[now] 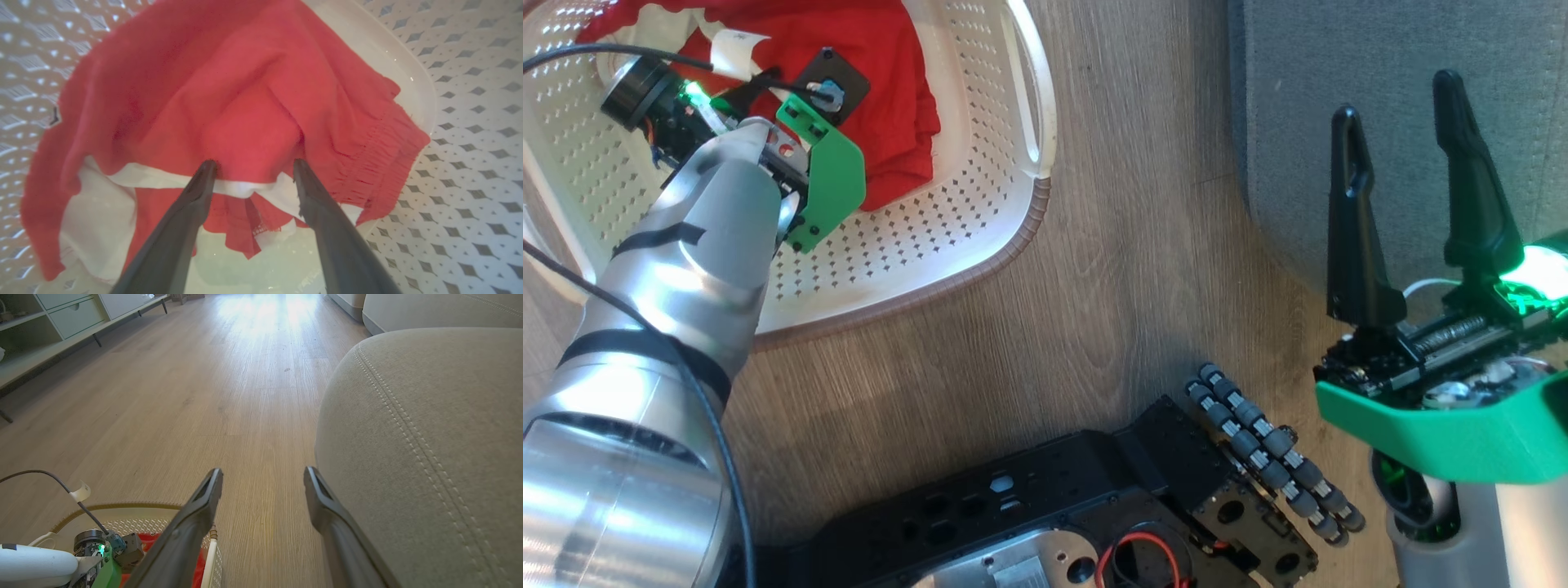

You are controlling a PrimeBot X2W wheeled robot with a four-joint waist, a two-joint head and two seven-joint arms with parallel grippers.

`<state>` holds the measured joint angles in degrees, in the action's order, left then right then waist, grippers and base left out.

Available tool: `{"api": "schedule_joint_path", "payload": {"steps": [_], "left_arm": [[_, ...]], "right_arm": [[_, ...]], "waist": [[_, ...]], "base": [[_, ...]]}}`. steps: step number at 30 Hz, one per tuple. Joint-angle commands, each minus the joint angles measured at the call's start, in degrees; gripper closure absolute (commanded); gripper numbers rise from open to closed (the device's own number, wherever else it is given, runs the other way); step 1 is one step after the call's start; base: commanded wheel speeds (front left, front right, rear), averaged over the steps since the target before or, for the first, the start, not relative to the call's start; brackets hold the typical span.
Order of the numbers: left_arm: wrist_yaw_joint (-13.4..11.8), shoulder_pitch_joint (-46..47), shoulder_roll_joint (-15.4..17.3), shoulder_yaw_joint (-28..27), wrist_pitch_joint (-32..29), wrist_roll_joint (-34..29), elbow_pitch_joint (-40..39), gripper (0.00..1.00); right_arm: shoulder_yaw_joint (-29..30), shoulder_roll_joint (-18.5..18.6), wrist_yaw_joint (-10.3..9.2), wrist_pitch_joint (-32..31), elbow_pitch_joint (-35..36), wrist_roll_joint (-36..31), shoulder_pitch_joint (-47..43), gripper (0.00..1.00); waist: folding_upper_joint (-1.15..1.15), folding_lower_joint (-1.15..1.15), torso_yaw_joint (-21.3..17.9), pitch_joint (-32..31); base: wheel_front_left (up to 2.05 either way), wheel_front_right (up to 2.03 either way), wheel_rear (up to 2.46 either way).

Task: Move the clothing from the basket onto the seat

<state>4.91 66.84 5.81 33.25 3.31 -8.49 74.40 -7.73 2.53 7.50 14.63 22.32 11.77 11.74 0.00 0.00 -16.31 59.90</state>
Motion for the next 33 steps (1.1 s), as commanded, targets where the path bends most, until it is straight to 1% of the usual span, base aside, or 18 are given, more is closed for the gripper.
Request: {"api": "schedule_joint_path", "payload": {"steps": [1,6,7,8,9,10,11,12,21,27,33], "left_arm": [[0.2,-0.9,0.7,-0.7,-0.8,0.8,-0.5,0.00],[1.4,-0.7,0.4,-1.1,-4.1,2.7,-0.5,0.00],[1.6,-0.5,0.6,-1.1,-4.8,2.9,-0.5,0.01],[1.8,-0.3,0.7,-1.0,-5.2,3.1,-0.5,0.05],[1.9,0.0,0.8,-0.9,-5.4,3.3,-0.4,0.16],[2.0,0.2,0.9,-0.7,-5.5,3.4,-0.4,0.30],[2.1,0.5,0.9,-0.6,-5.4,3.5,-0.4,0.57],[2.1,0.7,0.9,-0.5,-5.2,3.7,-0.4,1.00],[1.9,1.7,0.8,-0.8,-2.1,5.7,-0.4,1.00],[1.6,1.6,1.2,-1.1,-1.0,6.8,-0.4,1.00],[1.3,0.4,2.0,-2.9,-0.1,9.5,-0.4,1.00]], "right_arm": [[-0.7,0.3,-0.01,0.4,2.0,0.6,-4.4,0.00],[-0.7,0.3,-0.01,0.4,2.9,0.3,-5.4,0.00],[-0.8,0.3,-0.01,0.4,3.0,0.2,-5.5,0.00],[-0.9,0.3,-0.01,0.4,3.2,0.2,-5.7,0.00],[-1.0,0.3,-0.01,0.4,3.3,0.1,-5.8,0.00],[-1.0,0.3,-0.01,0.4,3.5,0.0,-6.0,0.00],[-1.0,0.3,-0.01,0.4,3.7,-0.1,-6.2,0.00],[-0.9,0.3,-0.01,0.4,3.8,-0.2,-6.3,0.00],[-0.5,0.3,-0.01,0.4,3.5,-0.6,-5.9,0.00],[-0.6,0.3,-0.01,0.4,2.5,-0.7,-3.8,0.00],[-0.8,0.3,-0.01,0.4,0.7,0.0,-0.5,0.00]], "waist": [[0.00,0.00,0.1,0.1],[0.00,0.00,0.1,0.3],[0.00,0.00,0.1,0.3],[0.00,0.00,0.0,0.3],[0.00,0.00,-0.1,0.4],[0.00,0.00,-0.1,0.4],[0.00,0.00,0.0,0.5],[0.00,0.00,0.0,0.6],[0.00,0.00,0.3,1.0],[0.00,0.00,0.3,0.6],[0.00,0.00,-0.3,-1.0]], "base": [[0.00,0.00,0.00],[0.00,0.00,0.00],[0.00,0.00,0.00],[0.00,0.00,0.00],[0.00,0.00,0.00],[0.00,0.00,0.00],[0.00,0.00,0.00],[0.00,0.00,0.00],[0.00,0.00,0.00],[0.00,0.00,0.00],[0.00,0.00,0.00]]}}
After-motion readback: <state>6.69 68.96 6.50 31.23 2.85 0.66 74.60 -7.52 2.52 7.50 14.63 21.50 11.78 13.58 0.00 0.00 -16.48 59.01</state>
